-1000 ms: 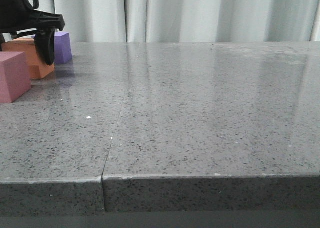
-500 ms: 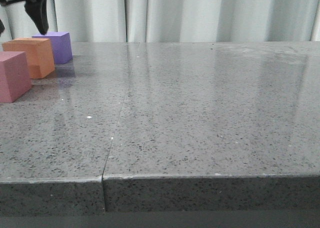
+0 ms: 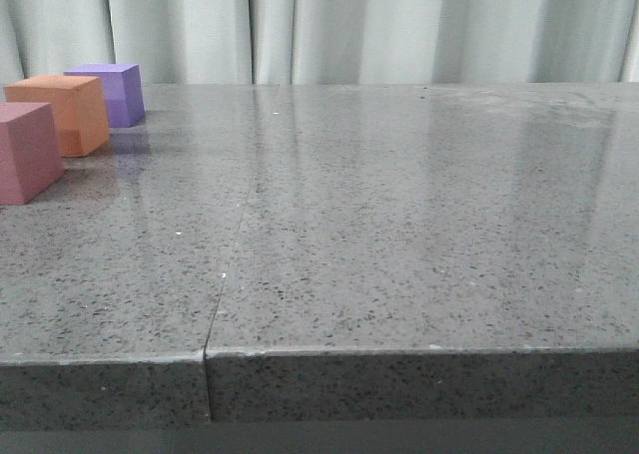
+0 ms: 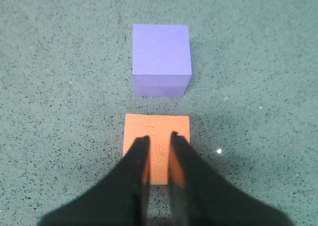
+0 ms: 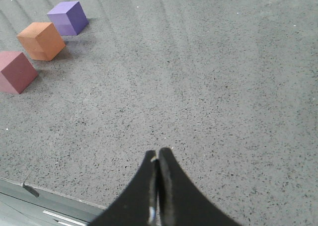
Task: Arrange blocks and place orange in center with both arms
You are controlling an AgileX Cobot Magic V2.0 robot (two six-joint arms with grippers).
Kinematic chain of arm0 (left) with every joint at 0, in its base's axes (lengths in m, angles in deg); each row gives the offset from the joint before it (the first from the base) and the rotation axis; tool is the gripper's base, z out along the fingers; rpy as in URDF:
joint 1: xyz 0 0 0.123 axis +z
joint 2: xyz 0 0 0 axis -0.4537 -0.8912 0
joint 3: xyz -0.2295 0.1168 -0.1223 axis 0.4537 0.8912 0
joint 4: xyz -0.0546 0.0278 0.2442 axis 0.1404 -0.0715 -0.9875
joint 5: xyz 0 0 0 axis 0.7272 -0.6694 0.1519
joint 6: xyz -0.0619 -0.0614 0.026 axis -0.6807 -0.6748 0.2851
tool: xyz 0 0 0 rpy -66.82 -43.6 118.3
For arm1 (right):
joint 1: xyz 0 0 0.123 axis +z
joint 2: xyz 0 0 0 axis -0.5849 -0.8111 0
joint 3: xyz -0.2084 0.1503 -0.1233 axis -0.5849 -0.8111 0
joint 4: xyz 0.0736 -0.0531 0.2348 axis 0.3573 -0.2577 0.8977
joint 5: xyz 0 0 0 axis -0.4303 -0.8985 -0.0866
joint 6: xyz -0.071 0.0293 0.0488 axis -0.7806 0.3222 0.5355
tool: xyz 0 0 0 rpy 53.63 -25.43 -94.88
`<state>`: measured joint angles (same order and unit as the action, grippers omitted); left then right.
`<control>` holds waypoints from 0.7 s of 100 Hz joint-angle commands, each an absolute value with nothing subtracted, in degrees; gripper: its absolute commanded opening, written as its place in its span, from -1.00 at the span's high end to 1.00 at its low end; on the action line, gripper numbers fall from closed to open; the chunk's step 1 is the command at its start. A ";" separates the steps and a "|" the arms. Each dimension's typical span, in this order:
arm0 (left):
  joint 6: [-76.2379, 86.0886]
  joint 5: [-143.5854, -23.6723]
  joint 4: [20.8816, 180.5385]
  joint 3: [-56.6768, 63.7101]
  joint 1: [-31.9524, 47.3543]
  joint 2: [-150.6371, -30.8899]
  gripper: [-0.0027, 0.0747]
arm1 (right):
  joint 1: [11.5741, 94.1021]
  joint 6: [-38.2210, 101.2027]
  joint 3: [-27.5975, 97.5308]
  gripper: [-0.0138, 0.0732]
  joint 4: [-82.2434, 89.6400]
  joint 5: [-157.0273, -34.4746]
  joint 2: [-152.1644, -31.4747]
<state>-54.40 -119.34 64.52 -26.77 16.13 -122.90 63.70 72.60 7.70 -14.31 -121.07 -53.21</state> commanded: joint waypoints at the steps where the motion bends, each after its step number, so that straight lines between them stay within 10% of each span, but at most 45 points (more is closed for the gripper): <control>1: -55.04 -115.08 64.10 -27.07 16.38 -118.44 0.98 | 63.54 72.16 9.23 0.77 -15.11 -116.45 -53.60; 70: -55.04 -101.31 64.12 1.81 16.38 -87.75 0.98 | 63.54 72.16 9.23 0.77 -15.11 -116.45 -53.60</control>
<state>-54.40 -106.86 64.52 0.64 16.13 -92.83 63.70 72.60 7.70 -14.31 -120.97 -53.21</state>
